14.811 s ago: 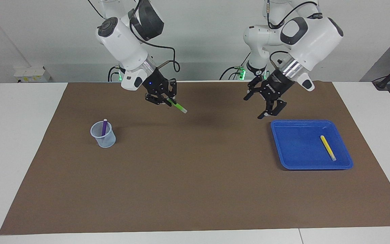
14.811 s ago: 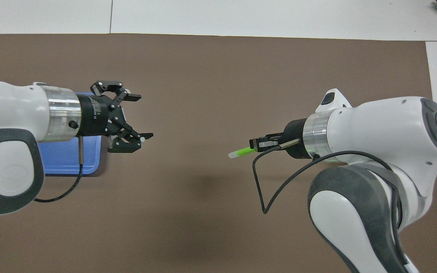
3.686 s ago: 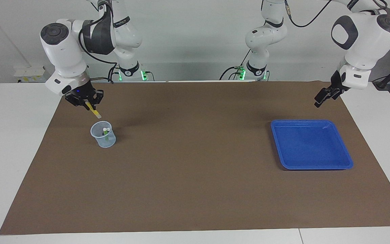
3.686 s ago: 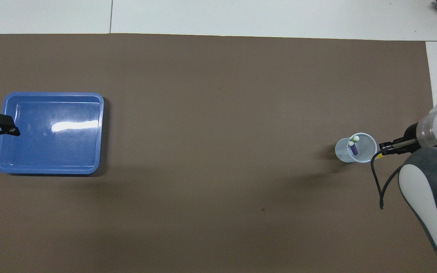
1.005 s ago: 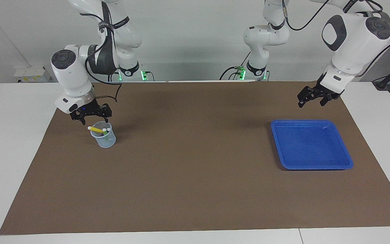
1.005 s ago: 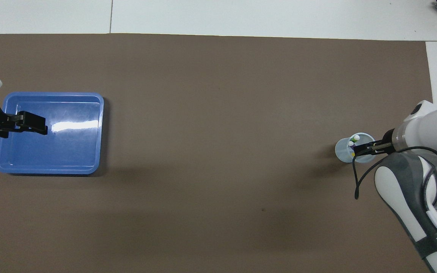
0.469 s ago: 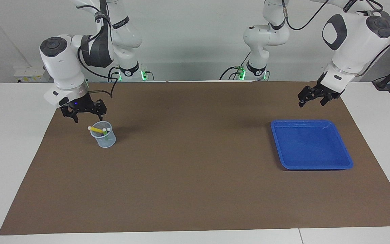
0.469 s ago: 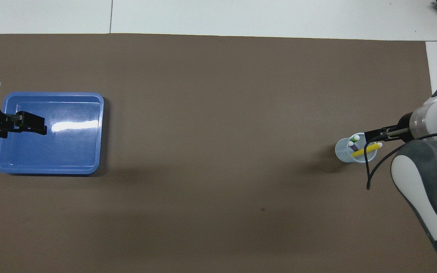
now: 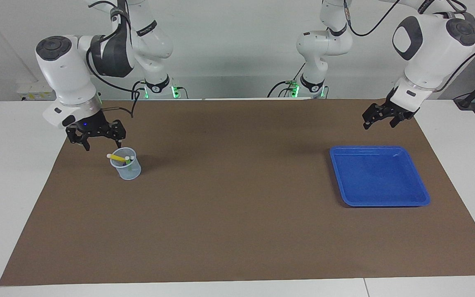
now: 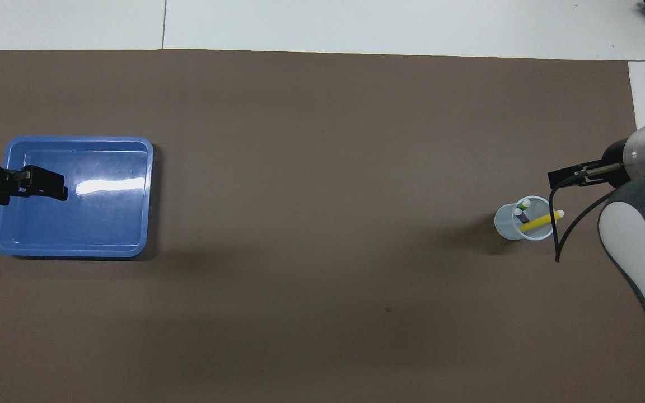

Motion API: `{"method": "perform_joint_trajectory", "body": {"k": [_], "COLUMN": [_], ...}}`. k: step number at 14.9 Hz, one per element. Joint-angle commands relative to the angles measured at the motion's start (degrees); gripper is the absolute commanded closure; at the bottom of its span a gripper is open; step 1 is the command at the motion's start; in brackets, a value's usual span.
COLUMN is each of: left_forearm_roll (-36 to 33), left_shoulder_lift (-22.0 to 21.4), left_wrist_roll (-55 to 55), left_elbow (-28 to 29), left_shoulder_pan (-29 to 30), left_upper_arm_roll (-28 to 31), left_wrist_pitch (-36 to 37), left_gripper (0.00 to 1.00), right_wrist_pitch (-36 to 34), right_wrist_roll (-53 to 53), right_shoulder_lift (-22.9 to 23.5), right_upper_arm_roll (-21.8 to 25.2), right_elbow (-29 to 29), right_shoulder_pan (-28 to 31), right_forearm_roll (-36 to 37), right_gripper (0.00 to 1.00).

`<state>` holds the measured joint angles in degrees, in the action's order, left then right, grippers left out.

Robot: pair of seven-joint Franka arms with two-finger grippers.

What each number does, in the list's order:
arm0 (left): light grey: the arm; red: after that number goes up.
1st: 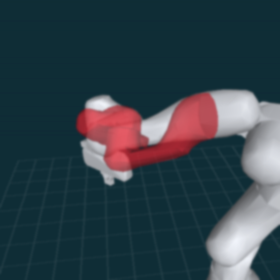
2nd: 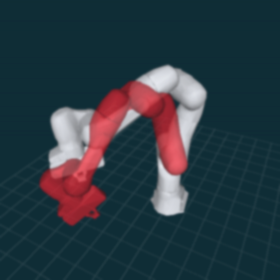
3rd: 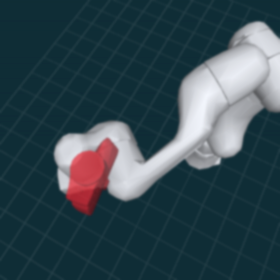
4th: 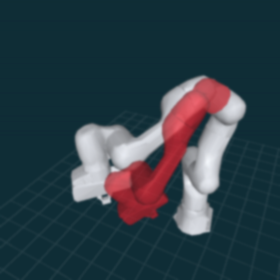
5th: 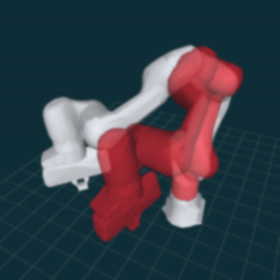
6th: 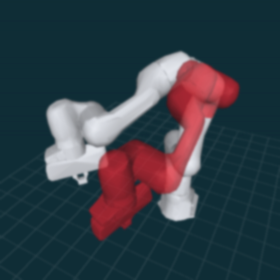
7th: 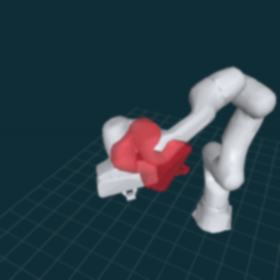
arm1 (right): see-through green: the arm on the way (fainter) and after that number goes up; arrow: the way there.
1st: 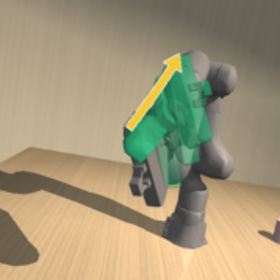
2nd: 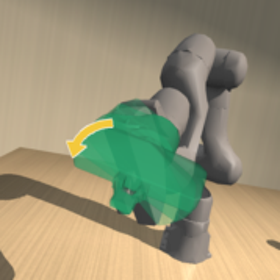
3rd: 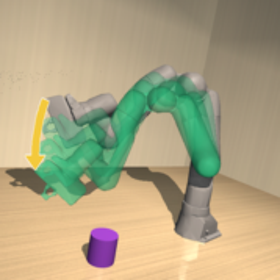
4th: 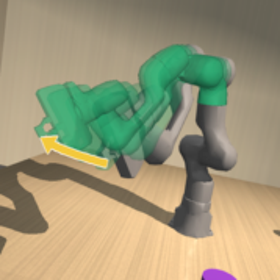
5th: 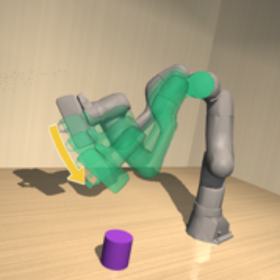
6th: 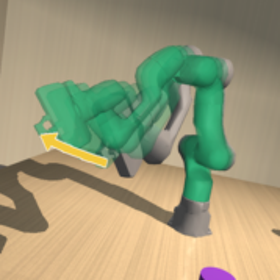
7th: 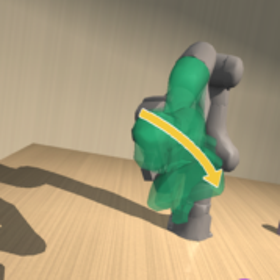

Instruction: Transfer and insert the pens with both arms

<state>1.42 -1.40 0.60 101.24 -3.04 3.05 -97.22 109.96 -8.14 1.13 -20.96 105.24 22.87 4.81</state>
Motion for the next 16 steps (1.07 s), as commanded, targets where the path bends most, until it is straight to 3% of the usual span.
{"method": "perform_joint_trajectory", "body": {"k": [1,3,7,11,16], "left_forearm_roll": [0.07,0.07,0.07,0.07,0.07], "left_shoulder_lift": [-1.85,-1.85,-1.94,-2.21,-2.21], "left_wrist_roll": [-0.51,-0.51,-0.51,-0.51,-0.51], "left_elbow": [1.07,1.07,0.98,1.07,1.07], "left_shoulder_pan": [-0.48,-0.48,-0.48,-0.48,-0.48], "left_upper_arm_roll": [0.55,0.55,0.55,0.55,0.55], "left_wrist_pitch": [-0.43,-0.43,-0.43,-0.43,-0.43], "left_gripper": [0.0,0.0,0.0,0.0,0.0], "right_wrist_pitch": [-6.32,-8.43,-9.32,-9.94,-12.65], "right_wrist_roll": [1.28,1.28,1.37,1.28,1.02], "right_shoulder_lift": [1.68,1.95,1.95,1.95,1.51], "right_upper_arm_roll": [-0.66,0.47,13.37,22.96,24.21], "right_elbow": [-7.66,-10.22,-12.42,-12.6,-15.49], "right_shoulder_pan": [0.33,-1.94,-12.57,-20.66,-21.3], "right_forearm_roll": [0.2,0.03,-3.21,-4.72,-4.63], "right_gripper": [0.0,0.0,0.0,0.0,0.0]}}
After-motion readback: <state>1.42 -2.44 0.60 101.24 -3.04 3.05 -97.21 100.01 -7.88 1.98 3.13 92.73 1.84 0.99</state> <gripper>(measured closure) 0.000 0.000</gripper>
